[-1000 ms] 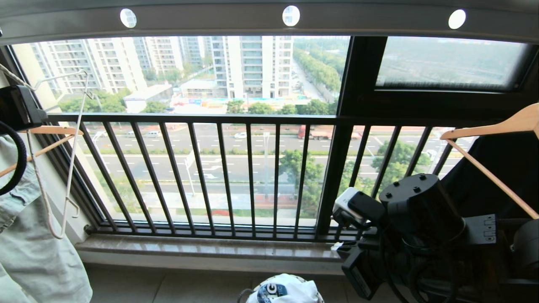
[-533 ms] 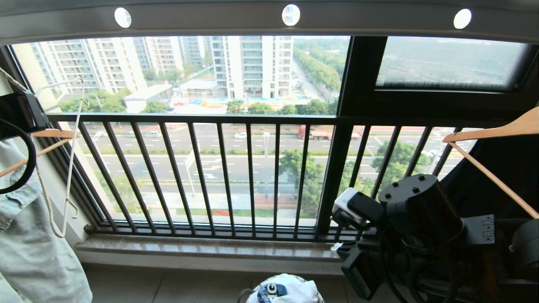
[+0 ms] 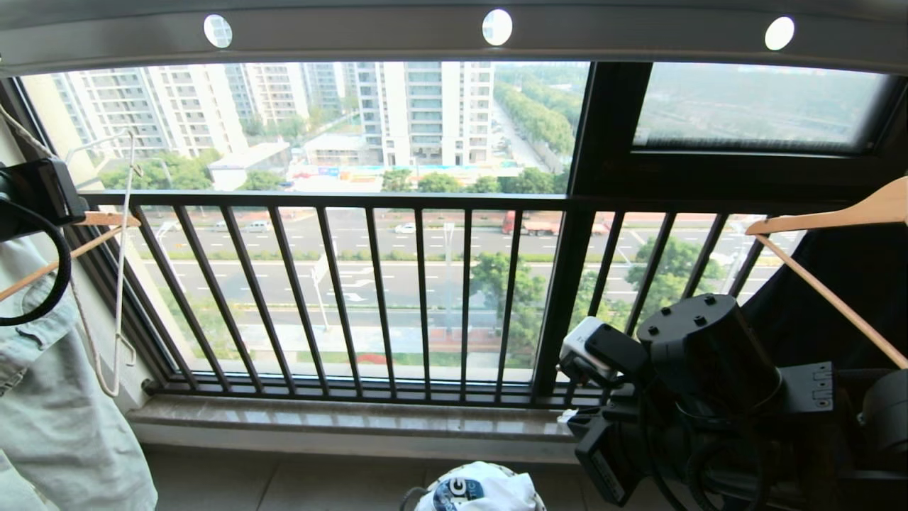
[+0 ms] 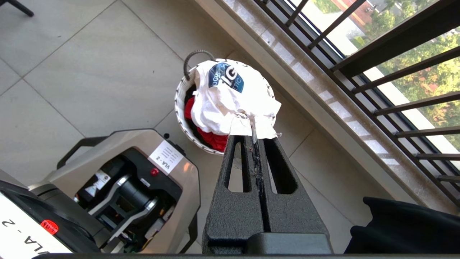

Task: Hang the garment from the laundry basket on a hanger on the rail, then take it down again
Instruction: Hang the clothes rack on the clothesline

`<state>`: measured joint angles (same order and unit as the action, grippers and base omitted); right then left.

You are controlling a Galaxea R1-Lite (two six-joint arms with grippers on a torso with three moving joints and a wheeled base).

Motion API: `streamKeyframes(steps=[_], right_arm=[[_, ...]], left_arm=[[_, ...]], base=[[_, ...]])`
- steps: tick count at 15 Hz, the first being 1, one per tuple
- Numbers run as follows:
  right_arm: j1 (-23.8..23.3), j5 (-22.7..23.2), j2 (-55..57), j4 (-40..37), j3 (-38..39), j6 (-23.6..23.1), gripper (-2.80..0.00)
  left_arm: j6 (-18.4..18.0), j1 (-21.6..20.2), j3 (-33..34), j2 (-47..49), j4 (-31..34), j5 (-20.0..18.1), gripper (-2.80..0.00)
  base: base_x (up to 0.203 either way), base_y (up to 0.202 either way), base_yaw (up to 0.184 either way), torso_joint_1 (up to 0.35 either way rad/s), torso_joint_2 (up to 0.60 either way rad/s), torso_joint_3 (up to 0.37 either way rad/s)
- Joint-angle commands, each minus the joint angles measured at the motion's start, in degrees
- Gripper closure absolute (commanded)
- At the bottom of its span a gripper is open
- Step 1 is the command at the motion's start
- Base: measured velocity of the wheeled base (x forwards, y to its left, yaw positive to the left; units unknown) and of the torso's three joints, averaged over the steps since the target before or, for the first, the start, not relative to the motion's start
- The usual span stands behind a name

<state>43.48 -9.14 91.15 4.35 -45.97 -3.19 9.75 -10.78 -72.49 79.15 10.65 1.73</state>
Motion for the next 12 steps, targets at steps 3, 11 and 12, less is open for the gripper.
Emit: streamKeyframes(steps=[3, 11, 12], right_arm=[[0.0, -0.1, 0.1, 0.0, 0.2, -0.1, 0.0], [0.0, -0.1, 0.1, 0.0, 0.2, -0.1, 0.0], [0.0, -0.1, 0.1, 0.0, 0.2, -0.1, 0.0]], left_arm=[[-0.3, 0.1, 0.8, 0.8, 0.4, -0.1, 0.0], [0.0, 0.3, 0.4, -0.1, 0.3, -0.1, 0.0], [0.0, 0.3, 0.4, -0.4, 0.2, -0.1, 0.0]], base=[[0.0, 0.0, 0.0, 0.0, 0.0, 0.0], [0.0, 0.0, 0.0, 0.0, 0.0, 0.0], [0.0, 0.0, 0.0, 0.0, 0.0, 0.0]])
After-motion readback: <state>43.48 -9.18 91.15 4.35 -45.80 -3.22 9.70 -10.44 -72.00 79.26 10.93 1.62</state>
